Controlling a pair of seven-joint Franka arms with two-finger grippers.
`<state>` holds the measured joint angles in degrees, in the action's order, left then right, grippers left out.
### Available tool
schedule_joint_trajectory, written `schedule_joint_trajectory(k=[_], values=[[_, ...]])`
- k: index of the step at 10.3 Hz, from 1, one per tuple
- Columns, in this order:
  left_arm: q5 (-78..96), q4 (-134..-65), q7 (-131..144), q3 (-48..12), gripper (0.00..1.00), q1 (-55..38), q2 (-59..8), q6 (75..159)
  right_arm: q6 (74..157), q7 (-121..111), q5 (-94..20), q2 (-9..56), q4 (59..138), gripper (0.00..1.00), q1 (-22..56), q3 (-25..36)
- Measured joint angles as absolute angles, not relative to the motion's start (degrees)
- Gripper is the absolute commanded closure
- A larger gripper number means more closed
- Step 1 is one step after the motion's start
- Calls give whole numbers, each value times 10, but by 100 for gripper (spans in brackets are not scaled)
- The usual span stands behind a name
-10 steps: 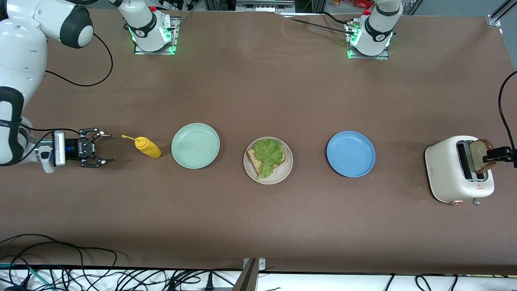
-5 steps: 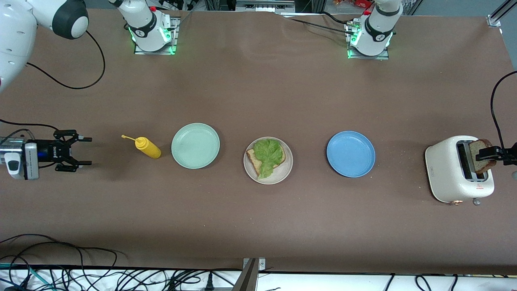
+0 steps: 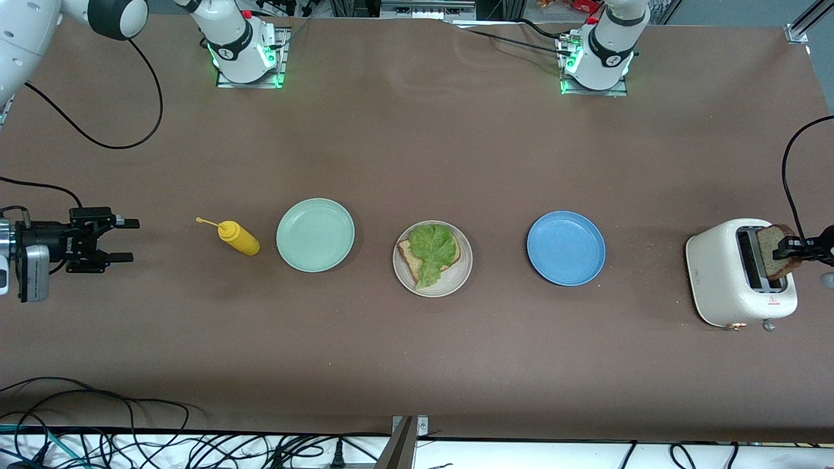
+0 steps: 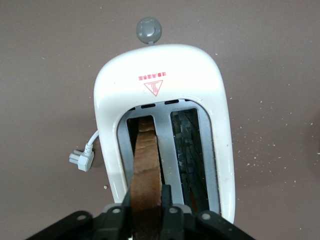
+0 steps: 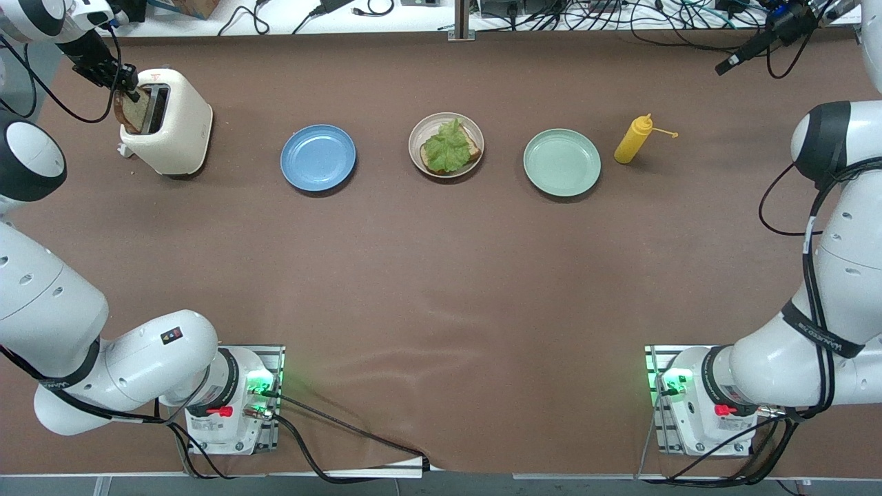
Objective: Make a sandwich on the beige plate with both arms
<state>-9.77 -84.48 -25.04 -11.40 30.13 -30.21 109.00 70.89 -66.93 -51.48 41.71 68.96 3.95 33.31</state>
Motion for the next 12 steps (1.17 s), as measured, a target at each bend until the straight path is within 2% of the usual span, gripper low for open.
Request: schedule_joint_trajectory(k=[4,6,9,10,12], values=[[-137,-835,-250,-136,100,299,-284,1084,708,-589,-420,361,685,0,65,352],[-137,-819,-250,-146,100,298,-279,1056,709,-485,-302,297,685,0,64,295],[-137,-756,-250,-178,100,297,-274,979,726,-331,-101,211,702,0,66,180],[-137,-737,-250,-194,100,296,-272,954,746,-286,-38,184,725,0,67,143],[-137,-719,-250,-222,100,295,-269,915,807,-216,6,131,797,0,68,100]])
